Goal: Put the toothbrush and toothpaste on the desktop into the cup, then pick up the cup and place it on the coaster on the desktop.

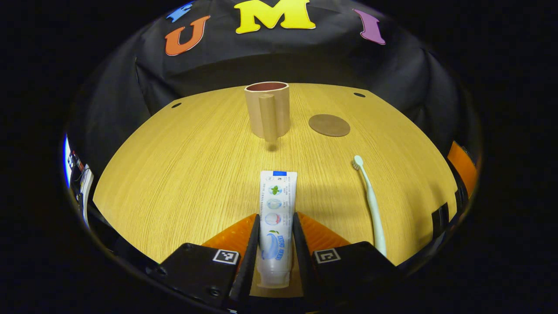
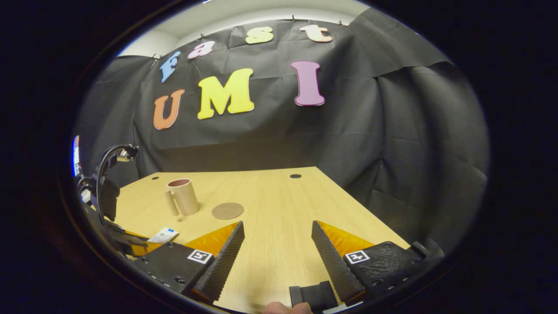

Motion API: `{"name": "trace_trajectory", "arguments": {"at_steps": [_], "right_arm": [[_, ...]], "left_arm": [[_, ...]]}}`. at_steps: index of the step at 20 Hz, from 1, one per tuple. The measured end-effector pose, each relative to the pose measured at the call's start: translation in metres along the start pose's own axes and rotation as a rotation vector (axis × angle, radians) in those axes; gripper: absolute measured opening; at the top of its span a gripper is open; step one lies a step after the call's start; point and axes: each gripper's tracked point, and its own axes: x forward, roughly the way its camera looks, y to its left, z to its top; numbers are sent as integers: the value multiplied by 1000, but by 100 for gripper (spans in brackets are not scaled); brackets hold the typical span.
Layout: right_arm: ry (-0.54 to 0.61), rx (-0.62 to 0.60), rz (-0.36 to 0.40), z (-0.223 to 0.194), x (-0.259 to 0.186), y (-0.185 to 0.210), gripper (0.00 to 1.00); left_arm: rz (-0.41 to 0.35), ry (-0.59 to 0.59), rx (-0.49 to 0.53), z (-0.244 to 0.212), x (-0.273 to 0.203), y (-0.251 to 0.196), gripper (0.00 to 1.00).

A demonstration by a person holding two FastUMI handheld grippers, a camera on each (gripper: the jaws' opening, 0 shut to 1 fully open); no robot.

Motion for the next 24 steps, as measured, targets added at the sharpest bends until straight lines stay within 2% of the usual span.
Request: {"name": "trace_trajectory", "arguments": {"at_steps": [2, 3, 4, 5, 10, 12, 13, 20, 21, 24], "right_arm": [[9, 2, 7, -3, 2, 4, 94], [14, 7, 10, -4, 2, 5, 93], [22, 14, 15, -6, 4, 8, 93], [30, 23, 23, -9, 4, 12, 93], [94, 36, 72, -23, 8, 42, 95], [141, 27, 91, -35, 10, 59, 92], [162, 24, 102, -40, 11, 67, 95], [287, -68, 143, -76, 32, 114, 96], [295, -77, 143, -79, 35, 117, 99], [327, -96, 137, -91, 46, 126, 93]], "left_arm": [[1, -5, -16, 0, 0, 2, 46], [-1, -8, -24, 1, -1, 2, 48], [-7, -10, -32, 3, -2, 2, 42], [-17, -14, -37, 3, -4, 2, 41], [-66, -52, -74, 10, -16, 1, 41], [-64, -83, -74, 15, -21, 5, 41], [-63, -98, -74, 17, -25, 6, 41], [-56, -198, -81, 38, -45, 17, 41], [-59, -207, -78, 38, -45, 16, 39], [-73, -213, -80, 38, -45, 15, 37]]}}
